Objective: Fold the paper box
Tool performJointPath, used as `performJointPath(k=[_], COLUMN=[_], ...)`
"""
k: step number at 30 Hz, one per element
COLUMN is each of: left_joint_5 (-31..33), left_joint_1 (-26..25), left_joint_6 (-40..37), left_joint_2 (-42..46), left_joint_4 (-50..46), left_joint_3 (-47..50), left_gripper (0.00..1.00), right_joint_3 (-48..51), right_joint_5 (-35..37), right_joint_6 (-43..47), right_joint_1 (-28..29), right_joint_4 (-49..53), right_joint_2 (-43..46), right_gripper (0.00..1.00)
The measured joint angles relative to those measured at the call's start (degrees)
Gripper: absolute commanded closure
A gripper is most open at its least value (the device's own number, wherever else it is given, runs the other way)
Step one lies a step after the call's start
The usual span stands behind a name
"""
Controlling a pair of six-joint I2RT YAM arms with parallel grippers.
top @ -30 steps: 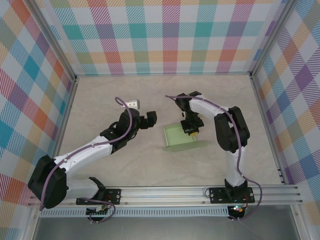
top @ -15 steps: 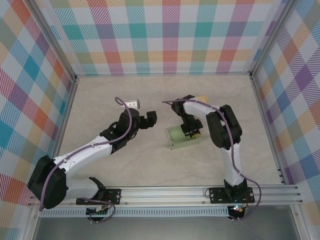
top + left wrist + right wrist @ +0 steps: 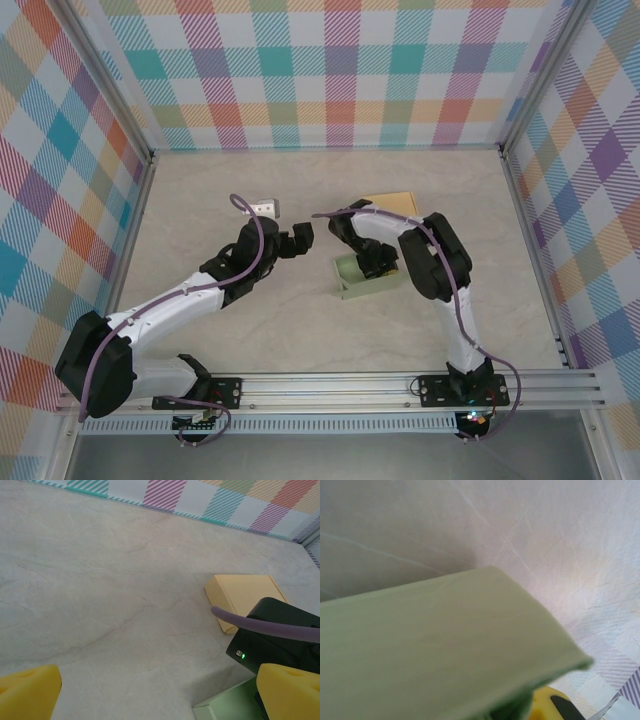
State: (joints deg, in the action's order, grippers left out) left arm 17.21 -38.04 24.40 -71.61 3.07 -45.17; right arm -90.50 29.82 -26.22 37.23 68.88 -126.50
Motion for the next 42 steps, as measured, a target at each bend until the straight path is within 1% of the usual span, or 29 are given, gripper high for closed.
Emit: performJointPath(k=[7,9,11,16,18,21,25,29,31,35,39,42], left_joint_5=[0.46,0.7,0.96,1.55,1.57,1.73,1.73,1.68,1.57,0.98,0.79,0.42], left_joint_1=[0.0,0.0,0.0,0.0,0.0,0.0,0.0,0.04,0.15,0.39,0.57,0.76], left_joint_6=[0.0,0.0,0.0,0.0,0.0,-0.02,-0.24,-0.79,-0.96,-1.29,-1.6,-2.21], left_joint_2=[0.0,0.0,0.0,0.02,0.02,0.02,-0.46,-3.08,-4.59,-7.19,-9.81,-13.31], left_joint_4=[-0.2,-0.2,-0.24,-1.51,-1.9,-2.43,-3.78,-5.14,-5.88,-6.25,-6.51,-6.6], left_joint_3=[-0.11,-0.13,-0.26,-1.2,-1.55,-2.03,-3.06,-4.37,-4.74,-5.14,-6.1,-7.61], left_gripper=[0.0,0.0,0.0,0.0,0.0,0.0,0.01,0.02,0.04,0.08,0.17,0.28], right_joint_3=[1.79,3.32,4.92,6.4,6.4,6.4,6.45,6.45,6.4,6.08,5.7,5.05], right_joint_5=[1.79,1.68,1.44,1.18,1.11,0.98,-0.02,-1.53,-2.1,-3.58,-5.11,-5.46], right_joint_6=[0.87,2.16,3.78,6.29,7.04,7.8,9.33,10.54,10.91,11.98,12.0,11.32], right_joint_1=[1.55,1.7,1.84,2.1,2.19,2.19,2.19,2.23,2.23,2.23,2.23,2.23], right_joint_4=[-1.79,-3.67,-5.9,-10.47,-11.63,-12.39,-12.52,-12.57,-12.5,-12.26,-11.74,-10.91], right_joint_2=[1.27,2.75,4.39,7.21,7.65,8.2,10.27,14.78,16.92,19.56,22.67,27.98], right_gripper=[0.99,0.85,0.74,0.64,0.62,0.58,0.46,0.42,0.39,0.29,0.17,0.08])
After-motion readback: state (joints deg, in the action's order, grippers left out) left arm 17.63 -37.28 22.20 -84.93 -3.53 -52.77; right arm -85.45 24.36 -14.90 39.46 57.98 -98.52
